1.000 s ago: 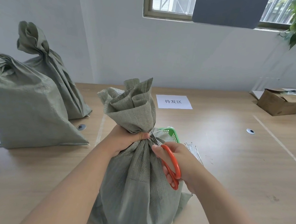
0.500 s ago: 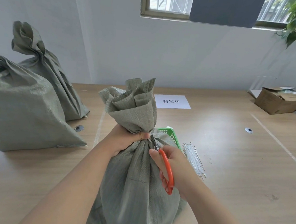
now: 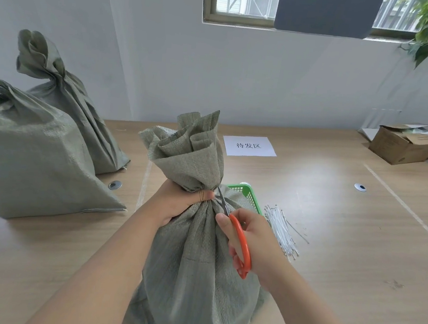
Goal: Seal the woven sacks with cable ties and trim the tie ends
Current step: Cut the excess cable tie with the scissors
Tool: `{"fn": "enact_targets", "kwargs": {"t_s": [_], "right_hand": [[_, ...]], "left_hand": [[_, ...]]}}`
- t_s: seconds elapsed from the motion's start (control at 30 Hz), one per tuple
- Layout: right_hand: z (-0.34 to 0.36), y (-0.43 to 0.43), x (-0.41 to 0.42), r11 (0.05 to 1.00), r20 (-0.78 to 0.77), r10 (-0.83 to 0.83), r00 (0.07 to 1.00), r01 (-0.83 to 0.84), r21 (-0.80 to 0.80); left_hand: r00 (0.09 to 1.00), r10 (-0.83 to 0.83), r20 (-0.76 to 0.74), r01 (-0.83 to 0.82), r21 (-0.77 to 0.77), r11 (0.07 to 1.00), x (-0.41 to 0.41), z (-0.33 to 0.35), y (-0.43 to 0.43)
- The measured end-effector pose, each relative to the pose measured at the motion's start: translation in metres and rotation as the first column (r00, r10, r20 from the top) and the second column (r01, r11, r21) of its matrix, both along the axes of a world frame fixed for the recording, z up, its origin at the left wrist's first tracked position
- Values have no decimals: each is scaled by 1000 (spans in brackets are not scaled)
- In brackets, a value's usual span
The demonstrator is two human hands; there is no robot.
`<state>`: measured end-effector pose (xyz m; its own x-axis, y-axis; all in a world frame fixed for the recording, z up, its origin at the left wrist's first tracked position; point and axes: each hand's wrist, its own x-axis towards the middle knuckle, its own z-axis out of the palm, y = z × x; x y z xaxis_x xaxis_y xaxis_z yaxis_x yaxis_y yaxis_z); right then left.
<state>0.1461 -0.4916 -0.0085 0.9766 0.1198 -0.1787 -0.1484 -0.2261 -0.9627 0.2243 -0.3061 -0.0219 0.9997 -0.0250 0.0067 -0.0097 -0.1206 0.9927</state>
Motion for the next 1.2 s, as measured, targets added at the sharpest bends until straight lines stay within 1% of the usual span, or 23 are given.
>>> {"fn": "enact_targets", "kwargs": {"t_s": [0.07, 0.17, 0.3, 0.4, 0.47, 0.6, 0.67, 0.77, 0.83, 0.93, 1.0, 1.07, 1.2], "right_hand": [[3, -3, 1, 999, 9, -6, 1000, 6, 41], [5, -10, 4, 998, 51, -21, 998, 18, 60], [1, -24, 2, 999, 125, -32, 992, 28, 35], [-9, -38, 0, 993, 127, -114, 985, 109, 47], [-17, -47, 2, 985, 124, -175, 977, 174, 17], [-34, -63, 2, 942, 110, -336, 935, 337, 18], [-45, -72, 4, 925, 137, -362, 922, 374, -70], [-71, -87, 10, 868, 186, -341, 921, 385, -313], [-95, -99, 17, 799, 160, -327, 932, 362, -480], [-134, -116, 26, 732, 23, -297, 955, 243, -637], [-158, -127, 30, 709, -74, -248, 966, 129, -693], [-179, -135, 32, 703, -166, -199, 966, 23, -711], [-217, -153, 36, 636, -286, -138, 948, -137, -759]], "left_hand": [[1000, -4, -8, 4, 0, 1000, 0, 0, 1], [1000, -17, -12, 17, 4, 1000, 0, 3, 2], [999, -32, -15, 32, 3, 999, 3, 1, 7], [998, -47, -32, 46, -13, 999, 4, 1, 10], [997, -67, -36, 66, -22, 998, 4, 1, 11], [995, -88, -43, 87, -24, 996, 7, 1, 13], [994, -95, -54, 94, -22, 995, 8, 1, 15], [989, -123, -87, 124, -1, 992, 10, 1, 16], [983, -146, -115, 150, 26, 988, 12, 2, 16], [983, -122, -139, 132, 60, 990, 14, 3, 13], [986, -87, -141, 99, 80, 992, 14, 5, 8], [989, -61, -138, 74, 95, 993, 14, 6, 2], [996, -8, -88, 21, 154, 988, 15, 9, -9]]}}
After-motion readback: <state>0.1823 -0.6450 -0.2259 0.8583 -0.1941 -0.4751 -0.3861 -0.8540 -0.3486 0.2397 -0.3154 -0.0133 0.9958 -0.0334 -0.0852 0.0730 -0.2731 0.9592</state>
